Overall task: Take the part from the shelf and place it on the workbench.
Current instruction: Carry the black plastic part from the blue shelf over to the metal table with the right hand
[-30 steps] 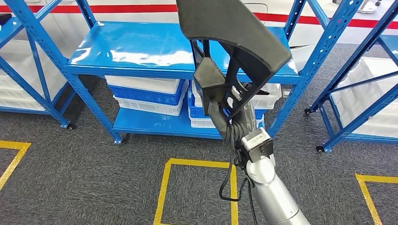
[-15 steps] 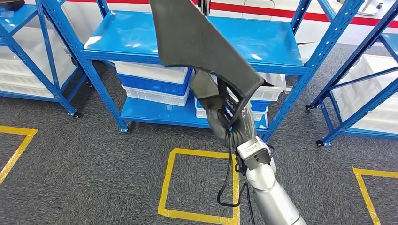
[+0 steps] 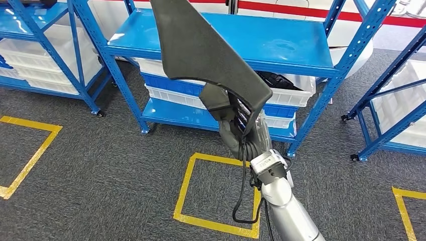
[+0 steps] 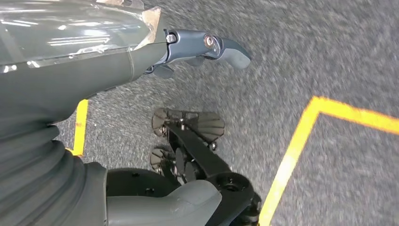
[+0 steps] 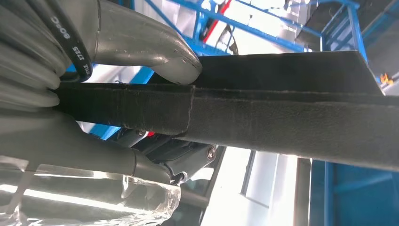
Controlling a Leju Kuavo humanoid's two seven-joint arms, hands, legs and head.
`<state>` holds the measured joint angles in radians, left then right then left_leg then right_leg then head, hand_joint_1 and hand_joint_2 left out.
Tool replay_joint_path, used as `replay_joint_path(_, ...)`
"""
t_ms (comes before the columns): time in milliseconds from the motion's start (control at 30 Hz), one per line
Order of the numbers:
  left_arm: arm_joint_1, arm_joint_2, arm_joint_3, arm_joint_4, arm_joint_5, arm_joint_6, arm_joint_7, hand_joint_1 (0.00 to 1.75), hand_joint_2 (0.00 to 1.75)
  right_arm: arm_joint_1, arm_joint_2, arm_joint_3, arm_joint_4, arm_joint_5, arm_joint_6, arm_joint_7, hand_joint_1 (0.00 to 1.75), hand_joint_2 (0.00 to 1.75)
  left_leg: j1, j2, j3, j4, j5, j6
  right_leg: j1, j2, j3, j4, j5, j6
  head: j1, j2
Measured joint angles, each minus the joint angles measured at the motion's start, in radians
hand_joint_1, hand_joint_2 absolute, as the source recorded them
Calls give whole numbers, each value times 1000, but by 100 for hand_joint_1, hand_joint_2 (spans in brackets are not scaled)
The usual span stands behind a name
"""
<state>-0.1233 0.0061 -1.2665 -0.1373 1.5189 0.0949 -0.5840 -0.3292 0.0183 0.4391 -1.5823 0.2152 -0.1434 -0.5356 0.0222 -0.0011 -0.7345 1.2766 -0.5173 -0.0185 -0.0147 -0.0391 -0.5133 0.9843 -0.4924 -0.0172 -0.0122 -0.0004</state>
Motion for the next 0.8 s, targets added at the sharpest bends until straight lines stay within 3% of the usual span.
replay_joint_path(67, 0, 0, 0, 0, 0, 0, -1, 0, 175, 1, 1, 0, 0, 0, 0, 0, 175, 175, -2, 22, 93, -142, 50, 7, 3, -14, 1, 0, 0, 2, 0, 0)
replay_joint_path(133, 0, 0, 0, 0, 0, 0, -4, 0, 175, 1, 1, 0, 0, 1, 0, -1, 175, 175, -9, 45, 153, -245, 69, 19, 11, -26, 0, 1, 2, 7, 2, 0)
replay_joint_path(167, 0, 0, 0, 0, 0, 1, -6, 0, 175, 1, 1, 0, 0, 2, 0, -2, 175, 175, -13, 49, 159, -262, 67, 25, 14, -33, -2, 1, 2, 11, 3, 0)
replay_joint_path(267, 2, 0, -1, 0, -1, 2, -9, 0, 175, 3, 3, 0, 0, 6, 0, -3, 175, 175, -13, 30, 152, -275, 73, 45, 18, -44, -6, 1, 2, 28, 5, 0)
replay_joint_path(333, 2, 0, -2, 0, -2, 2, -11, 0, 175, 4, 4, 0, 0, 8, 0, -4, 175, 175, -8, 21, 152, -285, 83, 58, 17, -16, -26, 39, -23, 31, 6, 0)
replay_joint_path(433, 1, 0, -6, 0, -2, 4, -17, 0, 175, 16, 3, -4, 0, 19, 1, -6, 175, 175, -8, -1, 144, -288, 90, 68, 10, 29, -116, 231, -107, 22, 8, 0)
replay_joint_path(467, 2, 0, -7, 0, -3, 6, -20, 0, 175, 22, 2, -6, 0, 23, 1, -5, 175, 175, -8, -10, 141, -287, 92, 68, 9, 31, -142, 286, -125, 24, 8, 0)
replay_joint_path(500, 2, 0, -9, 0, -3, 7, -23, 0, 175, 27, 2, -7, 0, 28, 2, -5, 175, 175, -8, -21, 139, -287, 94, 67, 8, 33, -152, 308, -127, 29, 8, 0)
replay_joint_path(533, 2, 0, -10, 0, -4, 8, -25, 0, 175, 31, 2, -9, 0, 33, 3, -5, 175, 175, -8, -31, 139, -287, 95, 66, 7, 34, -141, 286, -112, 38, 8, 0)
replay_joint_path(600, -1, 0, -15, 0, -4, 9, -29, 0, 175, 33, 2, -10, -4, 40, 6, -5, 175, 175, -8, -50, 139, -286, 99, 60, 1, 51, -74, 150, -54, 54, 9, 0)
replay_joint_path(633, -3, 0, -18, 0, -5, 9, -30, 0, 175, 33, 2, -11, -7, 42, 8, -5, 175, 175, -10, -60, 137, -282, 99, 56, -1, 64, -43, 81, -28, 56, 8, 0)
replay_joint_path(700, -6, 0, -22, 0, -5, 10, -32, 0, 175, 36, 3, -13, -11, 45, 13, -4, 175, 175, -12, -74, 130, -278, 102, 44, 1, 80, -14, 15, -4, 50, 6, 0)
replay_joint_path(767, -6, 1, -25, 0, -5, 11, -33, 0, 175, 39, 5, -15, -14, 47, 17, -4, 175, 175, -8, -83, 122, -277, 105, 29, 2, 69, -16, 13, 1, 34, 4, 0)
replay_joint_path(800, -5, 2, -25, 1, -4, 11, -33, 0, 175, 40, 6, -16, -16, 49, 19, -4, 175, 175, -7, -75, 118, -271, 101, 23, 0, 62, -16, 12, 5, 26, 4, 0)
